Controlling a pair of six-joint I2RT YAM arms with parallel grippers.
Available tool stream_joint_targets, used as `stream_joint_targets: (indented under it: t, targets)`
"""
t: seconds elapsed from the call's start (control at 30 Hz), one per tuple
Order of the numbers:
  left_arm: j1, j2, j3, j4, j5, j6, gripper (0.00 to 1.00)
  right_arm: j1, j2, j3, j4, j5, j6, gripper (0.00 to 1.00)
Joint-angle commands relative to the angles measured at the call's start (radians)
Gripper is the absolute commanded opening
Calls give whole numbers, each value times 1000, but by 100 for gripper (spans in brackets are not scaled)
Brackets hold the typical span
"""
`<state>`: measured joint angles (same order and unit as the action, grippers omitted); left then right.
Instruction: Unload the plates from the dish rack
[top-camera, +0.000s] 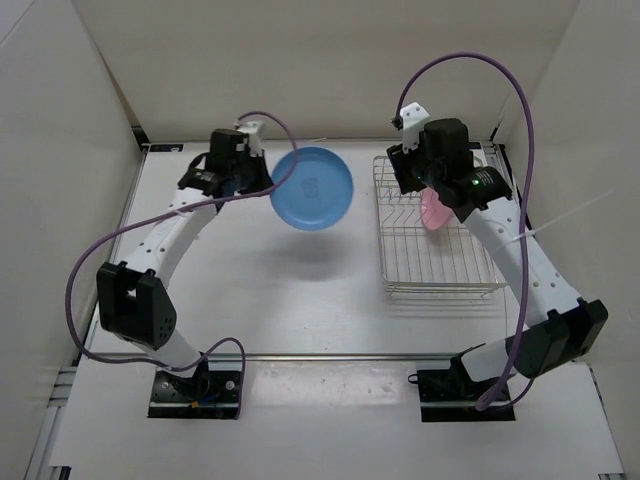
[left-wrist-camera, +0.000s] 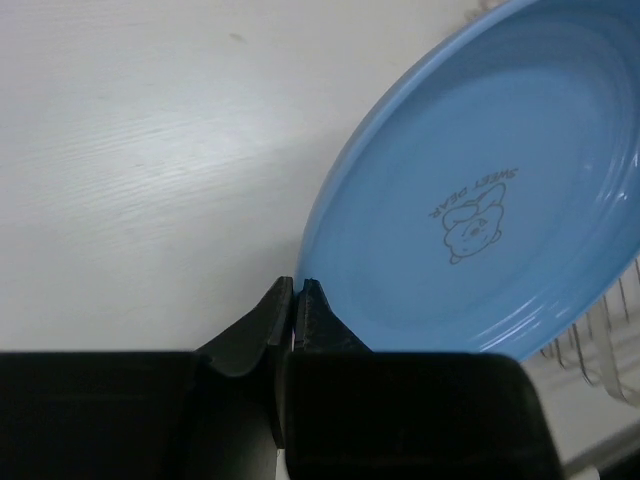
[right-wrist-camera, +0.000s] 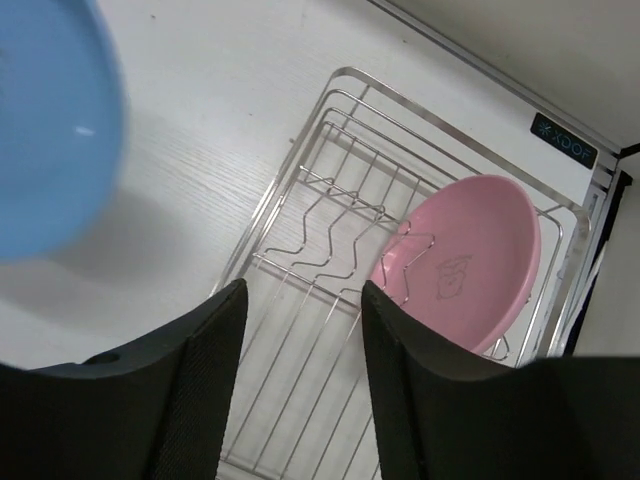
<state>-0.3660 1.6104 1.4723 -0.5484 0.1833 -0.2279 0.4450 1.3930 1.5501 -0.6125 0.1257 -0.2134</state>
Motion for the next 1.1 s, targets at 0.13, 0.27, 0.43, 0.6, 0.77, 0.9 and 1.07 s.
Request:
stream_joint_targets:
  t: [0.13,0.27,0.43,0.6,0.77,0.9,1.07]
  targets:
    - [234,-24,-107,41,37,-62,11,-45,9,62,14,74,3,71]
    - [326,84,-190,85,172,-50,11,-45,-20,21,34,138,-32,72]
    - [346,227,-133,57,212,-50,11,-45,-42,-10,77,251,-98,72]
    - [357,331,-34,-17,212,-50,11,-45,-75,-44,96,264,-122,72]
    - [366,411,54,-90,222,-50,11,-45,-100,-85,129,295,-144,74]
    - [355,411,45,-90,222,-50,56,-45,-77,-105,164,365,-199,76]
    - [364,376,16,-90,222,-28,100,-63,-3,-82,174,426,-218,76]
